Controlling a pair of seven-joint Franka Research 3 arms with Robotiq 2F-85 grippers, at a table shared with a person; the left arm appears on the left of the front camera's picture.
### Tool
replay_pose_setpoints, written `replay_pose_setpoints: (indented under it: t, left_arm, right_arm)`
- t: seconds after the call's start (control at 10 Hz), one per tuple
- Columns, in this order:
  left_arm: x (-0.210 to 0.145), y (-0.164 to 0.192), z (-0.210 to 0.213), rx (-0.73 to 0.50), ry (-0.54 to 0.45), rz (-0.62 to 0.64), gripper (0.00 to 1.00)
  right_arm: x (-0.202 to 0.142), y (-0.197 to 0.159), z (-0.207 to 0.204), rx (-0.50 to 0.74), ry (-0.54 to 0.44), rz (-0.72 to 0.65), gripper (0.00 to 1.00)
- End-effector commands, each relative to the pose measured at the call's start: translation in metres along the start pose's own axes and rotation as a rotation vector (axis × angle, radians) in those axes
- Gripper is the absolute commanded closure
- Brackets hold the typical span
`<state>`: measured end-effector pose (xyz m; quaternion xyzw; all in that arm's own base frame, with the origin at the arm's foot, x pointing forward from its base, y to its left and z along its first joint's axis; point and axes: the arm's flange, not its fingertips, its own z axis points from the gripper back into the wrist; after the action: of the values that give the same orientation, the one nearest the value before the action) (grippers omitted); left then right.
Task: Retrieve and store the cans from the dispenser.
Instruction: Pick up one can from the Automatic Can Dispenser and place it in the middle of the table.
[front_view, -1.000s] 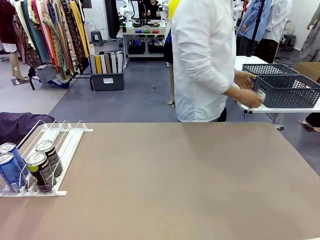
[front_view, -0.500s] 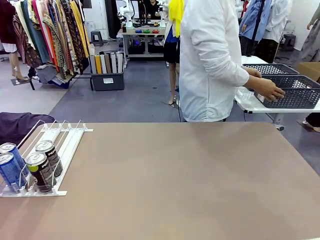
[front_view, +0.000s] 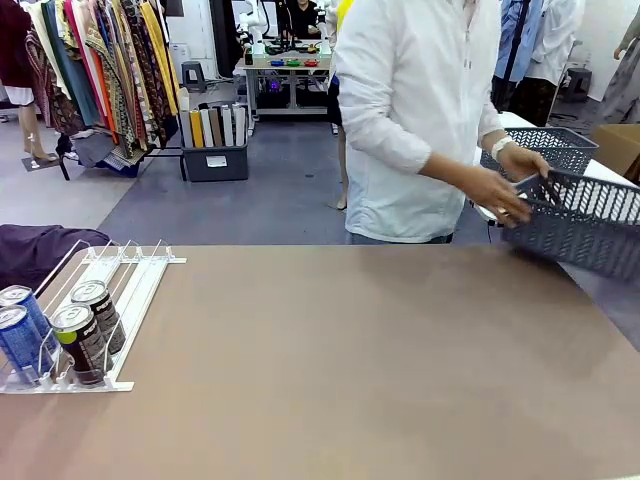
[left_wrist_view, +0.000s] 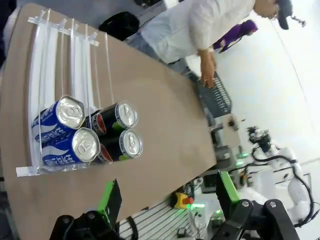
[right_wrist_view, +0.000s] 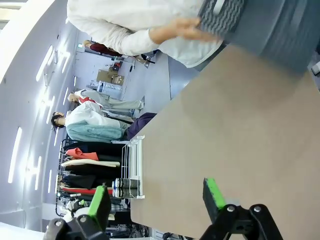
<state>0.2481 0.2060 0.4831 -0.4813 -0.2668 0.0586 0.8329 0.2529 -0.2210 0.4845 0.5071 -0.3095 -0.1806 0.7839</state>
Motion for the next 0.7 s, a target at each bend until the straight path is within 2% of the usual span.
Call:
replay_pose_setpoints:
  t: [0.0, 0.1, 0.3, 0.4, 0.5, 0.6]
  left_arm:
    - [0.009, -0.038, 0.005, 0.229, 0.172, -0.039, 0.00]
    - [0.011, -0.060, 0.002, 0.339, 0.254, -0.106, 0.00]
    - [0.009, -0.104, -0.033, 0.634, 0.418, -0.219, 0.00]
    - [0.004, -0.118, -0.058, 0.712, 0.498, -0.295, 0.00]
    - [0.000, -0.126, -0.081, 0.798, 0.549, -0.317, 0.00]
    - [-0.004, -0.130, -0.100, 0.852, 0.559, -0.301, 0.00]
  right_arm:
    - [0.004, 0.003, 0.000, 0.024, -0.013, 0.017, 0.00]
    - [0.004, 0.003, 0.000, 0.024, -0.013, 0.017, 0.00]
    - [0.004, 0.003, 0.000, 0.024, -0.013, 0.017, 0.00]
    - [0.004, 0.003, 0.000, 0.024, -0.013, 0.017, 0.00]
    - [0.004, 0.003, 0.000, 0.024, -0.013, 0.017, 0.00]
    - [0.004, 0.003, 0.000, 0.024, -0.013, 0.017, 0.00]
